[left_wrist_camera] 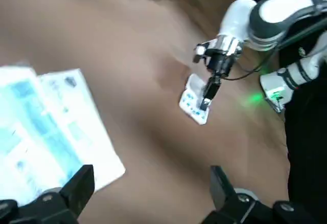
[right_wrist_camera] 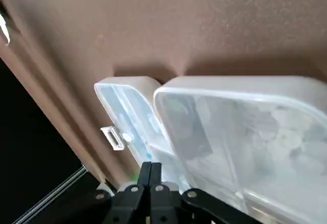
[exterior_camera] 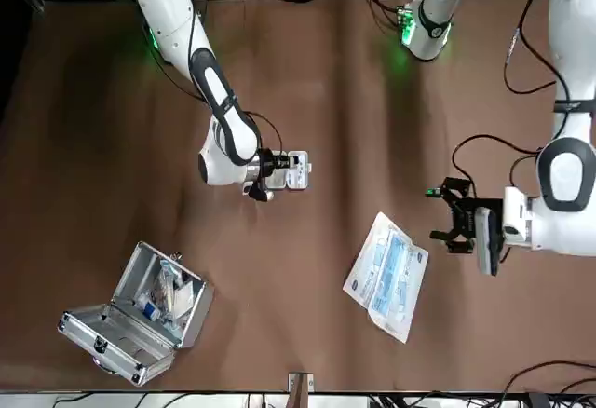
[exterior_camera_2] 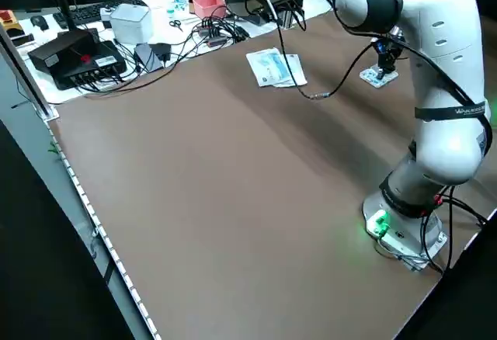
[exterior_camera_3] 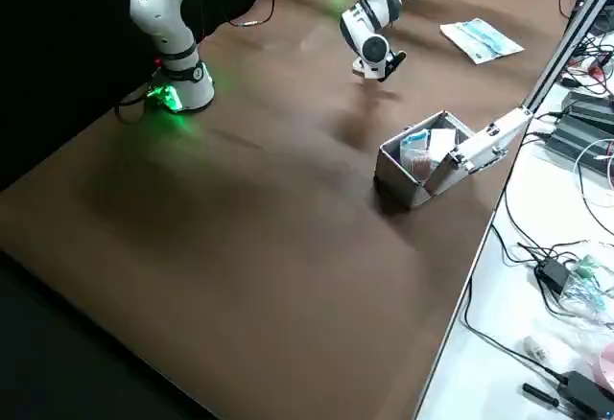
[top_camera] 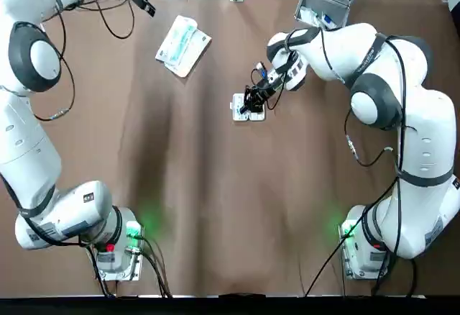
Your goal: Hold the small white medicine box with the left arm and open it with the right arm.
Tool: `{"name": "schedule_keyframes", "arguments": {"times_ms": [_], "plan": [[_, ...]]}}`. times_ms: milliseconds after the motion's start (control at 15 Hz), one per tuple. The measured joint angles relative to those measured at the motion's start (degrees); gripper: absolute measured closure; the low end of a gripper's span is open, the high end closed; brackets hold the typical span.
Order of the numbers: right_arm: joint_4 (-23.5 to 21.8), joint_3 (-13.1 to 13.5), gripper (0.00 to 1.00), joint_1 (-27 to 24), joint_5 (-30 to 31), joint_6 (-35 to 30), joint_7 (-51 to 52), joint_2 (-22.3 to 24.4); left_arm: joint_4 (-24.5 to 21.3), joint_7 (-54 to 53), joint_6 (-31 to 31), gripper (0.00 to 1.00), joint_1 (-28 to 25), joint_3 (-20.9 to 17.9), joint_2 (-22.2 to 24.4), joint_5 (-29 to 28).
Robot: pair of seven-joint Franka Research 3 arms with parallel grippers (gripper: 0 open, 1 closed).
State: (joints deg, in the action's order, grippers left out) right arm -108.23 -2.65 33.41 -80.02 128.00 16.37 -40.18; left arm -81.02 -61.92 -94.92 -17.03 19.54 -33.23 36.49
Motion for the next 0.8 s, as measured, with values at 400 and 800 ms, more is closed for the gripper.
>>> {"name": "schedule_keyframes", "arguments": {"times_ms": [400, 800], "plan": [[0.6, 0.1, 0.99, 0.1, 0.0, 0.4, 0.0, 0.0, -0.1, 25.7, 1.5, 0.00, -0.9, -0.5, 3.6, -4.5], [4.7, 1.9, 0.99, -1.4, 6.9, -1.7, -8.4, 0.9, -0.2, 54.5, 5.8, 0.00, -1.0, -0.7, 9.0, -14.3]]}}
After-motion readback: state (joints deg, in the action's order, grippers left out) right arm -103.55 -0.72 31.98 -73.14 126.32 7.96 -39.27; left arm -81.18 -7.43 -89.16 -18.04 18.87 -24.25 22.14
